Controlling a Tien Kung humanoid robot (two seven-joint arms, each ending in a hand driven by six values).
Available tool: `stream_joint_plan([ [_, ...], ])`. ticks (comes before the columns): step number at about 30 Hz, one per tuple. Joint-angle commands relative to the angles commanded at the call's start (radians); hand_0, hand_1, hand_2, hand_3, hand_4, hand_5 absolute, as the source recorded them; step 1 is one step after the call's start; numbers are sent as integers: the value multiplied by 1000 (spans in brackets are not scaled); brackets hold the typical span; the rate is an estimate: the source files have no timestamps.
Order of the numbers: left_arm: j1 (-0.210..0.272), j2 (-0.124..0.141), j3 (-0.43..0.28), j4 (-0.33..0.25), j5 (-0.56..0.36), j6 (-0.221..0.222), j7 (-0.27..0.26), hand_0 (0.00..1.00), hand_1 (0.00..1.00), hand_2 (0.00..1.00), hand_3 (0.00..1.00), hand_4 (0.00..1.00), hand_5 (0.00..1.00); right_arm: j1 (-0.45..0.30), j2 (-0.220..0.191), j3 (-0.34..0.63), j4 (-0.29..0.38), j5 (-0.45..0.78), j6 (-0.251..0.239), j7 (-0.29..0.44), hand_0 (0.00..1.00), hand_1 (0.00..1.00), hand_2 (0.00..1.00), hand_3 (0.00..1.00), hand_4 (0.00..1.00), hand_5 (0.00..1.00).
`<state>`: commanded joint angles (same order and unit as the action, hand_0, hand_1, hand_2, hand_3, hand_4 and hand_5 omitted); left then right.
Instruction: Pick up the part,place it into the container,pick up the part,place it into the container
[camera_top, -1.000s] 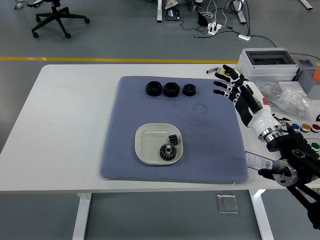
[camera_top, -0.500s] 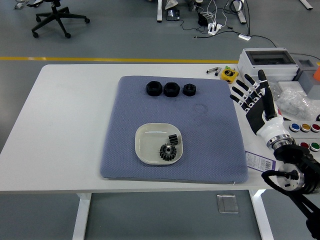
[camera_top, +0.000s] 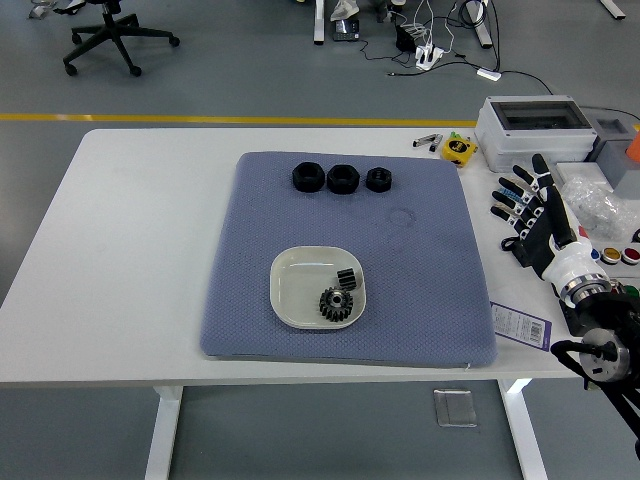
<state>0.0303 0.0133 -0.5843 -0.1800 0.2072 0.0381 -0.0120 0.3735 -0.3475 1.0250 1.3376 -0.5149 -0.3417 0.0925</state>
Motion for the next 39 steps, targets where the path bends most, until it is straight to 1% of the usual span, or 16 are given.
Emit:
stream_joint_plan([
  [7, 0, 0, 2, 0, -1, 0, 1, 862, 834, 861, 622, 564, 783, -9, 5, 17, -3, 8, -4, 7, 852, 821, 843, 875, 998, 892],
  [18, 2, 0, -3, 0, 5, 1, 4, 862, 833, 861, 622, 564, 783, -17, 3, 30, -7, -64, -2, -11, 853, 820, 839, 857, 998, 895],
  [24, 5, 0, 9, 0, -8, 3, 3, 861, 834, 862, 622, 564, 783, -22, 3, 30, -10, -67, 0, -15, 853, 821, 838, 847, 998, 898],
  [39, 11, 4, 18, 0, -10, 4, 4, 861, 834, 861, 621, 563, 784, -29, 1, 40, -7, -90, -1, -27, 867, 822, 836, 844, 998, 906],
])
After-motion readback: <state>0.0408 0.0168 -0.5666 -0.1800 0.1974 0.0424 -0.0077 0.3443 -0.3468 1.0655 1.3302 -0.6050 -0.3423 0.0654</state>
